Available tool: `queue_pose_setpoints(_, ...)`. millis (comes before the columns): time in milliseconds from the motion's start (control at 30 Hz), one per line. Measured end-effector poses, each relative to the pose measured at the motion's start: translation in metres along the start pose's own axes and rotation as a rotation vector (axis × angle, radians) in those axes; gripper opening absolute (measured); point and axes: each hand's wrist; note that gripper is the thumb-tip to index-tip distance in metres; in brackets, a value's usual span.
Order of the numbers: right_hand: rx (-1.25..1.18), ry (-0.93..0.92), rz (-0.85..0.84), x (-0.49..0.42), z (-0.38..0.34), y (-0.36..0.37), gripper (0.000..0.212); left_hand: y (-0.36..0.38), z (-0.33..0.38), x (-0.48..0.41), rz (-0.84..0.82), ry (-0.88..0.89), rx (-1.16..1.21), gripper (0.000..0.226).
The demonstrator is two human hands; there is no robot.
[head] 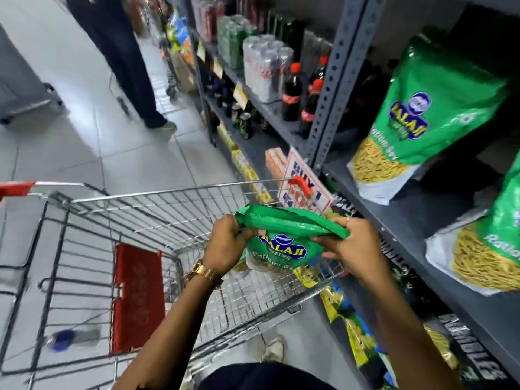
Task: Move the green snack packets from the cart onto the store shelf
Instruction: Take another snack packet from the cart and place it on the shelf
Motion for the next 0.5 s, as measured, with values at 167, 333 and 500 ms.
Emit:
queue_pose_setpoints(167,-0.182,-0.085,0.162,0.041,-0.035,-0.064,0.017,0.023,0.068,-0.004,-0.070,0.246,0.085,0.018)
queue_pose_setpoints(333,-0.328,-0.122,0.420,0.092,-0.041,-0.123,0.020,0.060,0.128,-0.007,-0.182,0.487,0.105,0.017)
queue_pose_setpoints(500,-0.379,-0.124,0.647,0.142,-0.025,-0.174,0.025,0.113,0.175,0.004,-0.357,0.613,0.113,0.043)
Point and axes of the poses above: each hand's wrist, its own x-axis away from the middle knuckle, its own y-axis out of the palm, z = x × y, and after that the axes turned 3 degrees about y, right-handed
